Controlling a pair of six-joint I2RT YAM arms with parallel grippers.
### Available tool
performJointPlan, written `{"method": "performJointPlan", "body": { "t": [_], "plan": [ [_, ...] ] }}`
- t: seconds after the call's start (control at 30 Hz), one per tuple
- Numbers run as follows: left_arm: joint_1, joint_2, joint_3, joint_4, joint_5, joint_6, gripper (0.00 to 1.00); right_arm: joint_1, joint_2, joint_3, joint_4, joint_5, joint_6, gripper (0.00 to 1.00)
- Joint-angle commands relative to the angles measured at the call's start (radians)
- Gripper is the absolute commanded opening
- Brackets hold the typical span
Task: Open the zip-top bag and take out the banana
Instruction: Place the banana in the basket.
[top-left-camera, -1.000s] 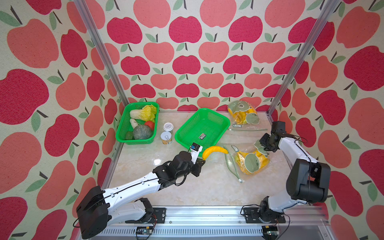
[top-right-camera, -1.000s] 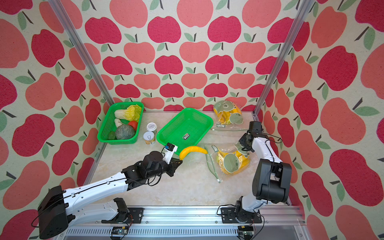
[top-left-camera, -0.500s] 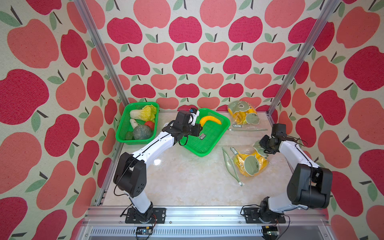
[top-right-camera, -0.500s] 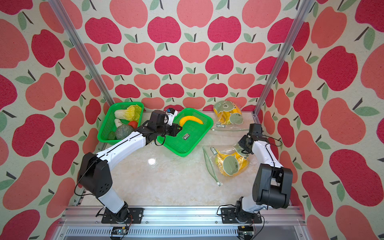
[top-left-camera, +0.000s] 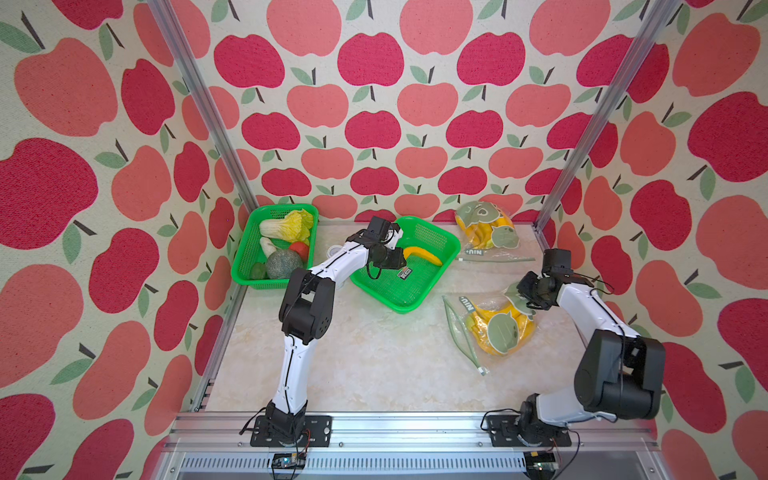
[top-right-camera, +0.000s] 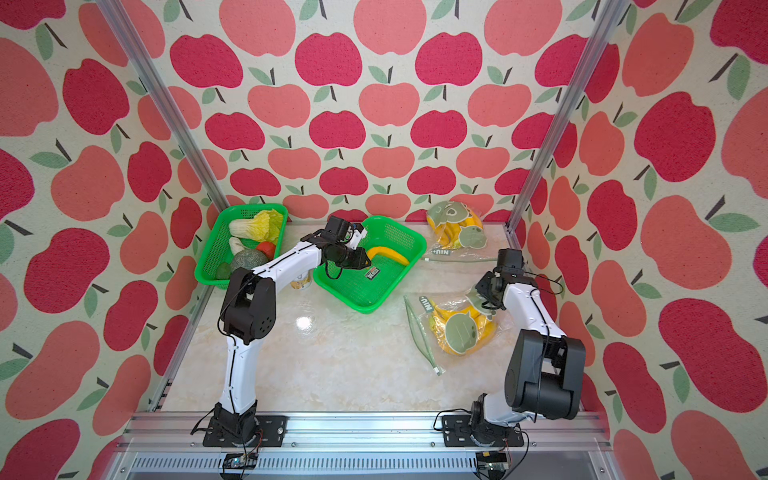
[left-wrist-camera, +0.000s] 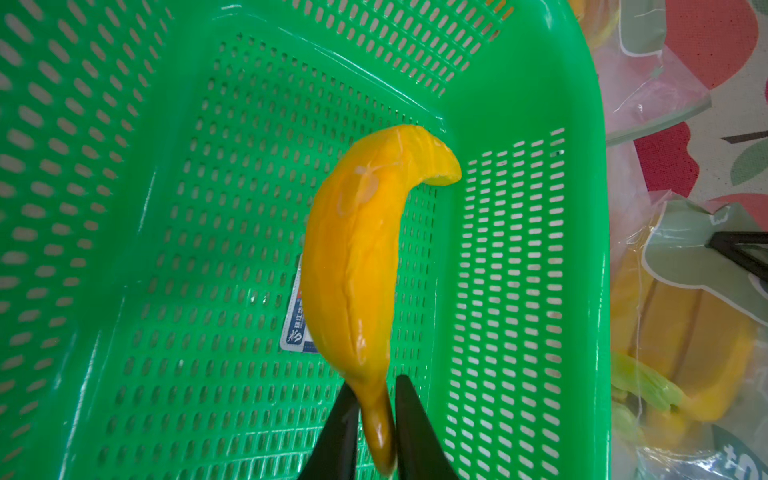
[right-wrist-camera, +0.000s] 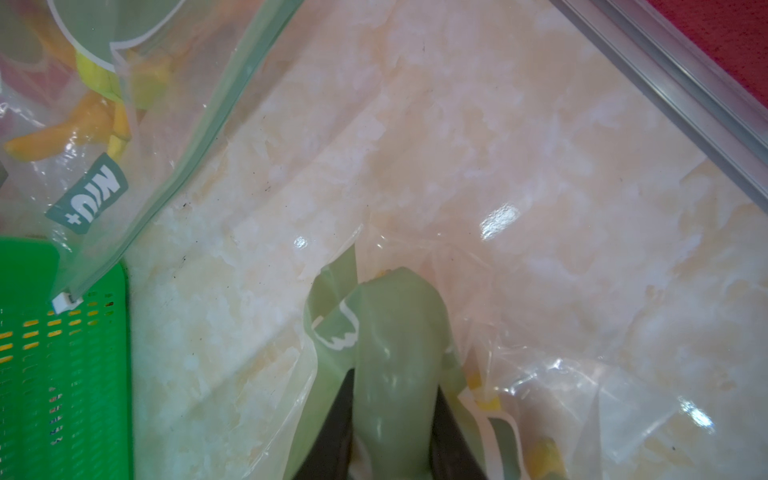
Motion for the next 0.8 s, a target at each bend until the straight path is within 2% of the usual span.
{"method": "performJointPlan", "body": {
  "t": [0.0, 0.13, 0.33, 0.47, 0.53, 0.63, 0.77],
  "plan": [
    [0.004, 0.040, 0.059, -0.043, -0.034, 0.004, 0.21, 0.007, -0.018, -0.006, 0.011, -0.016, 0.002, 0.07],
    [0.004, 0.068, 0.092, -0.045, -0.101, 0.013, 0.30, 0.009, -0.020, -0.005, 0.012, -0.014, 0.002, 0.07],
    [0.005, 0.124, 0.180, -0.072, -0.158, 0.030, 0.33, 0.016, -0.026, 0.000, 0.008, -0.012, 0.004, 0.08],
    [0.001, 0.089, 0.172, -0.084, -0.243, 0.052, 0.40, 0.019, -0.056, 0.004, -0.007, -0.008, -0.005, 0.17],
    [-0.009, 0.017, 0.113, -0.066, -0.306, 0.063, 0.44, 0.026, -0.082, 0.014, -0.028, 0.011, -0.022, 0.29],
    [-0.032, -0.155, -0.060, 0.013, -0.380, 0.059, 0.50, 0.042, -0.127, 0.032, -0.079, 0.069, -0.044, 0.50],
    [-0.131, -0.423, -0.356, 0.135, -0.487, 0.109, 0.55, 0.044, -0.164, 0.029, -0.119, 0.085, -0.063, 0.56]
  ]
}}
